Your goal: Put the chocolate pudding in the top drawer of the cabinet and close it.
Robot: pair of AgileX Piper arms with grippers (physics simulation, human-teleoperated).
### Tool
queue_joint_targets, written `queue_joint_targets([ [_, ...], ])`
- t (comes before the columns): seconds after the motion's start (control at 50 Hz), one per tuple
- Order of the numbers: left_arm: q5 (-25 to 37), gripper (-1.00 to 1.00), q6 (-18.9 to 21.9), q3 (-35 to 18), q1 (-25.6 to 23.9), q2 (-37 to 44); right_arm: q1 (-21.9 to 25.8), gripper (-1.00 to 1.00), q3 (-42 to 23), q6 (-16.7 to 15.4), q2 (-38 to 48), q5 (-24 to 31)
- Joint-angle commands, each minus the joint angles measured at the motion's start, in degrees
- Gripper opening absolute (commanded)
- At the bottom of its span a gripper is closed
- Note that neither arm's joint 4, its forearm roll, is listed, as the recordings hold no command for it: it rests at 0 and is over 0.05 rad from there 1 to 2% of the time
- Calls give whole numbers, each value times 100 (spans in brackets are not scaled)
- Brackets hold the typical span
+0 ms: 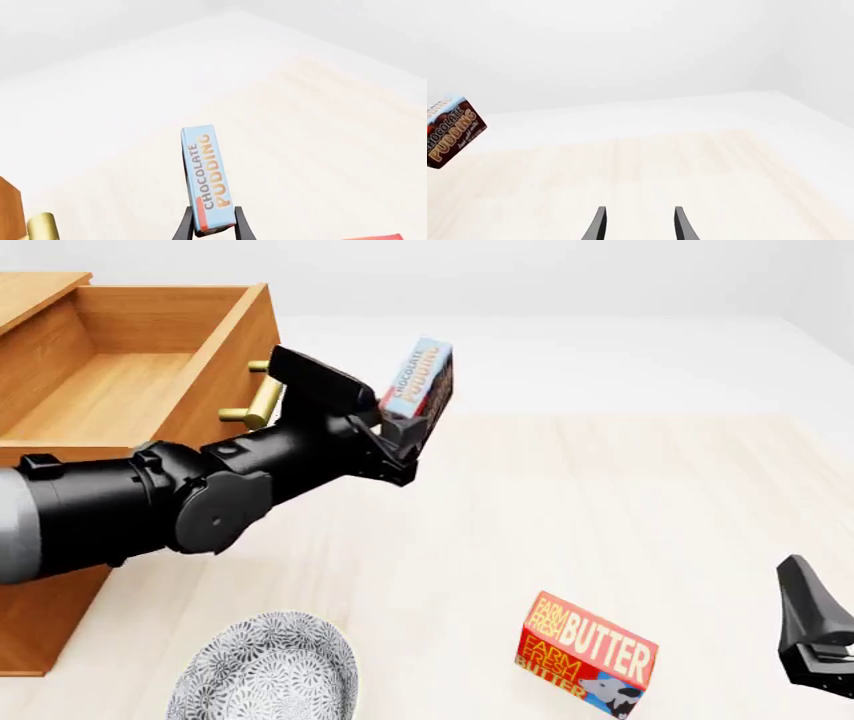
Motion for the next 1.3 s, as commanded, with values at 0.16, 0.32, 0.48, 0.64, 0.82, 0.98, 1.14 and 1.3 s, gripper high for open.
queue_joint_targets([
  [0.16, 629, -100, 424, -213, 192, -781, 1, 100, -3, 5, -51, 50],
  [0.32, 948, -100, 619, -390, 228, -1060, -5, 100, -2, 7, -54, 51],
  [0.48, 1168, -100, 740, -511, 320, -1284, -2, 100, -2, 12, -59, 58],
  [0.64, 1243, -100, 890, -487, 535, -1432, 6, 100, -16, 22, -100, 103],
  [0.82, 1315, -100, 984, -462, 822, -1665, -4, 100, -12, 18, -67, 74],
  [0.98, 1459, -100, 1088, -552, 960, -1853, -36, 100, -8, -50, -166, 126],
  [1.14, 1601, -100, 1225, -627, 1182, -2052, -33, 100, -3, -55, -144, 105],
  [1.3, 1614, -100, 1281, -556, 1401, -2182, -32, 100, -5, -44, -127, 98],
])
